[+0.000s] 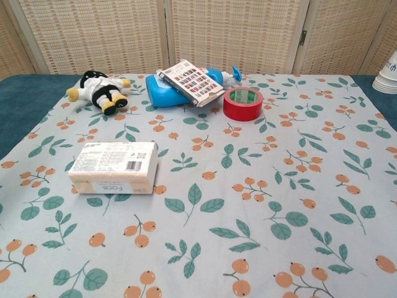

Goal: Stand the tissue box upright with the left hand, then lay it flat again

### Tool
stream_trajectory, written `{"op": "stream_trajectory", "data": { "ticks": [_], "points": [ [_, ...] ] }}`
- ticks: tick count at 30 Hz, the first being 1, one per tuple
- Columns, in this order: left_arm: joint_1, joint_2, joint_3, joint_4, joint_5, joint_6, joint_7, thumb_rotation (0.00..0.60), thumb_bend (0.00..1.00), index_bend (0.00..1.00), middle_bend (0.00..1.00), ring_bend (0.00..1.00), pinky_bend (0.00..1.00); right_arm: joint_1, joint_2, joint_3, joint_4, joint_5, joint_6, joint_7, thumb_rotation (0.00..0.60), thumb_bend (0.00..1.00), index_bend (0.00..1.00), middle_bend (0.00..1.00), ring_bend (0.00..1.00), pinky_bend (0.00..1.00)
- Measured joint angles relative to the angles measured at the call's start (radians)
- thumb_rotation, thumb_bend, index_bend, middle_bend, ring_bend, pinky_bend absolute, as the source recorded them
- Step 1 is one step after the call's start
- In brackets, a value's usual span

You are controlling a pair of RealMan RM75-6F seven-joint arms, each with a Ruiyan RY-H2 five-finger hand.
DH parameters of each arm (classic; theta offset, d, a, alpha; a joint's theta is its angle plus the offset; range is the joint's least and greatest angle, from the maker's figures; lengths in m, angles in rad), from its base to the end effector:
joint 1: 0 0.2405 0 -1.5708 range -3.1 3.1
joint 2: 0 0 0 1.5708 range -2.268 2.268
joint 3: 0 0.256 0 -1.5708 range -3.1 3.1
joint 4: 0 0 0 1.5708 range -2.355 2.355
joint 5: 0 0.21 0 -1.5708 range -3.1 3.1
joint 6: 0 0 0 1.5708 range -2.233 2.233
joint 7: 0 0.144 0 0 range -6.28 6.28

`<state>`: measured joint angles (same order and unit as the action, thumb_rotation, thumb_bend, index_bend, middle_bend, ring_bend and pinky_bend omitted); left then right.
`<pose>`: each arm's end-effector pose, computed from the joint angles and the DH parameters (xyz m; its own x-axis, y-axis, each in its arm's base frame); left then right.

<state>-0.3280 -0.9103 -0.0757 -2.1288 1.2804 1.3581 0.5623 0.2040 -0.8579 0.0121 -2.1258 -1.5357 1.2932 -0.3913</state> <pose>-0.1975 0.2273 0.1711 0.6066 0.0591 0.7928 0.7922 -0.1283 -0.5966 -0.2031 -0.1860 0.1636 0.5506 -0.1465 0.8218 -0.8249 -0.2464 0.5087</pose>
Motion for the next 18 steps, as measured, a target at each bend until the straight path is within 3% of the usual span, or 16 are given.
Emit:
{"op": "stream_trajectory", "data": {
  "ticks": [18],
  "points": [
    [0.015,0.008,0.007,0.006,0.017,0.002,-0.010,0.600,0.18,0.14,0.17,0.04,0.12,0.010,-0.011,0.000,-0.005,-0.004,-0.018,-0.013,0.600,0.11,0.20,0.11,0.00,0.07]
  ]
}}
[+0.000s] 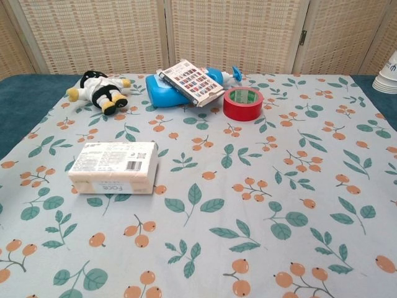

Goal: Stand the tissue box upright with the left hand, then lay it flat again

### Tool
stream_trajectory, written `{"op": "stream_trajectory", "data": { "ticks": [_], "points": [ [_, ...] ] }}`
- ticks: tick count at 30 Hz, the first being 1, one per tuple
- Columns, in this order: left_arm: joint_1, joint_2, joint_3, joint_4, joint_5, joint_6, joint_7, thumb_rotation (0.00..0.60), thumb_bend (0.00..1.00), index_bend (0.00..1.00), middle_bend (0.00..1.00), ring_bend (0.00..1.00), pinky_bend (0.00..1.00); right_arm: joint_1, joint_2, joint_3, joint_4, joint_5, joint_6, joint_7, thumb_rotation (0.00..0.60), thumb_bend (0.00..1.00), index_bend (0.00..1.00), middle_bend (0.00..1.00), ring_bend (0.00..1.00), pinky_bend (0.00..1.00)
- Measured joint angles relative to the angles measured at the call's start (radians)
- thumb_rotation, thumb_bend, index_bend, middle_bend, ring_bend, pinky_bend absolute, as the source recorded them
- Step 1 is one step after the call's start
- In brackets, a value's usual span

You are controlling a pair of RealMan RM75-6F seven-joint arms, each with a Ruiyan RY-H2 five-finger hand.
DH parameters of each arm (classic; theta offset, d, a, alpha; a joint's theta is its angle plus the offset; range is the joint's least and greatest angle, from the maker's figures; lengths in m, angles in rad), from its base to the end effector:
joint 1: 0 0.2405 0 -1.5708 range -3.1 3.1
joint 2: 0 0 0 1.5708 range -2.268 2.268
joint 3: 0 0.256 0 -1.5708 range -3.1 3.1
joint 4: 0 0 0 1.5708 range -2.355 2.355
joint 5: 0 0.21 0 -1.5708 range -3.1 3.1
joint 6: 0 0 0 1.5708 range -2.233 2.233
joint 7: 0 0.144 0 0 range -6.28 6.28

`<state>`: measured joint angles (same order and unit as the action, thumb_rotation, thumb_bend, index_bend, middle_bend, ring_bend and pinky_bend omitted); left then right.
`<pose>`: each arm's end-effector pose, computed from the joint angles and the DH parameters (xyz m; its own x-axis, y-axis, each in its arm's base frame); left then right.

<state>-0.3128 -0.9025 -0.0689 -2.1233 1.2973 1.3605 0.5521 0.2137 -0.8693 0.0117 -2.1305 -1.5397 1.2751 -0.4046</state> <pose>-0.2013 0.2235 0.1728 0.6107 0.0618 0.7894 0.7894 -0.1254 -0.6009 -0.1993 -0.1867 0.1581 0.5531 -0.1551 0.8186 -0.8210 -0.2683 0.5039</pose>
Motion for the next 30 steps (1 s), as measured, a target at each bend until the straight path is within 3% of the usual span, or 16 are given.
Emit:
{"op": "stream_trajectory", "data": {
  "ticks": [17,23,30],
  "points": [
    [-0.014,-0.021,-0.005,-0.027,-0.026,-0.018,0.040,0.600,0.18,0.13,0.17,0.04,0.12,-0.009,0.028,0.005,0.007,0.001,0.021,0.047,0.600,0.11,0.20,0.11,0.00,0.07],
    [-0.050,-0.058,-0.013,-0.084,-0.116,-0.061,0.083,0.600,0.18,0.08,0.15,0.02,0.12,-0.017,0.038,0.006,-0.003,-0.015,0.040,0.051,0.600,0.11,0.20,0.11,0.00,0.07],
    [-0.152,-0.203,-0.046,-0.123,-0.282,-0.085,0.255,0.600,0.18,0.07,0.15,0.02,0.12,-0.022,0.045,0.006,-0.005,-0.021,0.045,0.057,0.600,0.11,0.20,0.11,0.00,0.07]
  ]
}}
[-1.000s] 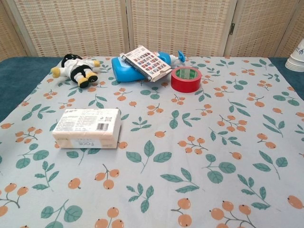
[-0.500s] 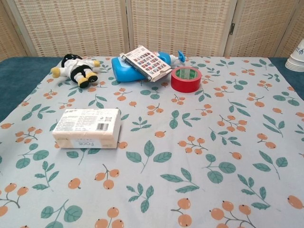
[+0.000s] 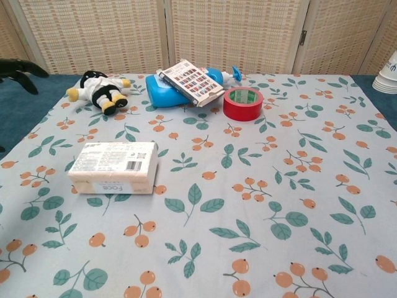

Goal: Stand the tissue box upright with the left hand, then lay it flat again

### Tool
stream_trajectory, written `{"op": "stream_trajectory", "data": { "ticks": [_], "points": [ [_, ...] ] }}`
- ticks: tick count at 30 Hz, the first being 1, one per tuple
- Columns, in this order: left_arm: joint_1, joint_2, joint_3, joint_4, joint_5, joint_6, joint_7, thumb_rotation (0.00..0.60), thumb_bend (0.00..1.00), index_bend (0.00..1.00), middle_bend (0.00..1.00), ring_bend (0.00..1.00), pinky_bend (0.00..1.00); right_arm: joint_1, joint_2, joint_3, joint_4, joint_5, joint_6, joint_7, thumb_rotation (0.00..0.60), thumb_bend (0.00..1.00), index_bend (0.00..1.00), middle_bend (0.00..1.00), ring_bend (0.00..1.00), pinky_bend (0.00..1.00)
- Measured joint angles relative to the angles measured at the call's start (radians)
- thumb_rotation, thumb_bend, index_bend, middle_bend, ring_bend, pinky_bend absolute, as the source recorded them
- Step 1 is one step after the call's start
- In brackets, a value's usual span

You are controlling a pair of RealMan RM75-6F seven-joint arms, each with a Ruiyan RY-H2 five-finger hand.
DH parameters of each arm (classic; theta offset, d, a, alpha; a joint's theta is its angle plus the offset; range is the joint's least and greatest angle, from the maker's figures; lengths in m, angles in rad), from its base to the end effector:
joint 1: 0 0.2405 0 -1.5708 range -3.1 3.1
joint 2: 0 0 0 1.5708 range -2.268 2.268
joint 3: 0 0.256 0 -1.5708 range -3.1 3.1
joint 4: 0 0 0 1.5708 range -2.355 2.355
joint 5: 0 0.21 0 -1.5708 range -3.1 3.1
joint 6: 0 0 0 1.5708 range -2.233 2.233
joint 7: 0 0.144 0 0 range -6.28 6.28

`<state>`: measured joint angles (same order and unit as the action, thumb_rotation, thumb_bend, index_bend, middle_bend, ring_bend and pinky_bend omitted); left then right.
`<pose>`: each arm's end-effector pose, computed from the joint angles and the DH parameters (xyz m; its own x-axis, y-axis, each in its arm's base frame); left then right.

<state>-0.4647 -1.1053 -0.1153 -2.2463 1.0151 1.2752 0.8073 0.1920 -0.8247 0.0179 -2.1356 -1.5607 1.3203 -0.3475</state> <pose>-0.1505 0.2366 0.1073 0.5465 0.2324 0.8045 0.8364 -0.1994 -0.5106 -0.2004 -0.1848 0.1747 0.5323 -0.1201 0.8380 -0.8342 -0.2426 0.4952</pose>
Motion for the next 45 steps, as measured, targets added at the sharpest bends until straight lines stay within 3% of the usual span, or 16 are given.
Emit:
{"op": "stream_trajectory", "data": {
  "ticks": [8,16,24,33,45],
  "points": [
    [-0.157,-0.214,-0.073,-0.019,-0.194,0.064,0.205,0.600,0.18,0.06,0.14,0.00,0.12,-0.004,0.012,0.004,-0.005,0.001,0.009,0.009,0.600,0.11,0.20,0.11,0.00,0.07],
    [-0.277,-0.395,-0.140,-0.026,-0.355,0.249,0.372,0.600,0.18,0.04,0.13,0.00,0.12,-0.017,0.037,0.014,-0.019,-0.003,0.041,0.026,0.600,0.12,0.20,0.11,0.00,0.07],
    [-0.369,-0.549,-0.180,0.079,-0.494,0.359,0.461,0.600,0.18,0.01,0.10,0.00,0.12,-0.024,0.056,0.015,-0.024,-0.009,0.048,0.052,0.600,0.11,0.20,0.11,0.00,0.07],
    [-0.433,-0.648,-0.201,0.172,-0.559,0.383,0.477,0.600,0.18,0.01,0.10,0.00,0.12,-0.029,0.068,0.017,-0.028,-0.016,0.053,0.063,0.600,0.11,0.20,0.11,0.00,0.07],
    [-0.483,-0.691,-0.221,0.284,-0.608,0.329,0.481,0.600,0.18,0.02,0.10,0.00,0.12,-0.037,0.083,0.027,-0.030,-0.011,0.073,0.086,0.600,0.11,0.20,0.11,0.00,0.07]
  ]
}}
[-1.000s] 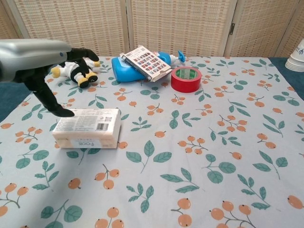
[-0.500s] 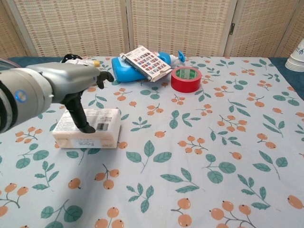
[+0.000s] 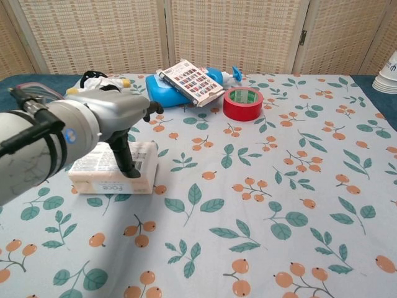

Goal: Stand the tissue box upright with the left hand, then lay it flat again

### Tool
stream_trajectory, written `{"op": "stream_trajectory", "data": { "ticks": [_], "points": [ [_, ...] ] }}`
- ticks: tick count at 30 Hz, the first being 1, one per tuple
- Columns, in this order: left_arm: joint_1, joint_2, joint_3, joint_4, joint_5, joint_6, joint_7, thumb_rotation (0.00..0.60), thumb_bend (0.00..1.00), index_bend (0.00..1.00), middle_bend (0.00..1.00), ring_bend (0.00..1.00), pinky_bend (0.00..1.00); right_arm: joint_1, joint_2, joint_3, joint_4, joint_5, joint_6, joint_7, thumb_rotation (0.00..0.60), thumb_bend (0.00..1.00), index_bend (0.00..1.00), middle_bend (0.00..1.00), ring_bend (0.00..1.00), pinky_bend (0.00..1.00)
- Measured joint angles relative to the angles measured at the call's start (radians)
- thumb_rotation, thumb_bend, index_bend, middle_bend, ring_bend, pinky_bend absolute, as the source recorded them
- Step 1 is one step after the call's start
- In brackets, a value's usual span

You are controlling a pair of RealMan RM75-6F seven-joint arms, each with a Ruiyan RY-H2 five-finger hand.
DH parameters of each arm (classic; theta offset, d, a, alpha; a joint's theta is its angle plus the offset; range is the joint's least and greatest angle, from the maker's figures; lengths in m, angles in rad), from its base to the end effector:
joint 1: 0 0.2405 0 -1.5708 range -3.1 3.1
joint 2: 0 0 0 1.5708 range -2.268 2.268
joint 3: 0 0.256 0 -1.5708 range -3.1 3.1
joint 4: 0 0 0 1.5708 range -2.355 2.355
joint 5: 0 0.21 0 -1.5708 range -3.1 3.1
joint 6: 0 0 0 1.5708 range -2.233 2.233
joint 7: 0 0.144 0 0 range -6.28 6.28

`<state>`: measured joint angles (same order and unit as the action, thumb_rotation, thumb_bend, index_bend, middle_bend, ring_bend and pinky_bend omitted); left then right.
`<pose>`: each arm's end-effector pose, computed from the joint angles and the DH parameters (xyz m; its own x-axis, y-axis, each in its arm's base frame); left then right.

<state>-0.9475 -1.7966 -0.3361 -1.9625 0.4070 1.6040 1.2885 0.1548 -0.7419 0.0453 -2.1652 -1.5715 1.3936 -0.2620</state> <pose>-0.0354 0.2771 -0.0293 0.6206 0.3280 0.7122 0.7802 -0.1673 -0.6028 -0.1968 -0.1830 0.2047 0.4919 -0.0524 0.8691 -0.8584 -0.1959 0.4740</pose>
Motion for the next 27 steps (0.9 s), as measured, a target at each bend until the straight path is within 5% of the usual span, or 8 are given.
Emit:
{"op": "stream_trajectory", "data": {
  "ticks": [27],
  "points": [
    [-0.081,-0.026,-0.028,0.175,-0.146,-0.079,0.005,0.600,0.18,0.03,0.12,0.00,0.13,-0.009,0.009,0.008,0.007,0.005,0.006,0.016,0.600,0.11,0.20,0.11,0.00,0.07]
  ]
}}
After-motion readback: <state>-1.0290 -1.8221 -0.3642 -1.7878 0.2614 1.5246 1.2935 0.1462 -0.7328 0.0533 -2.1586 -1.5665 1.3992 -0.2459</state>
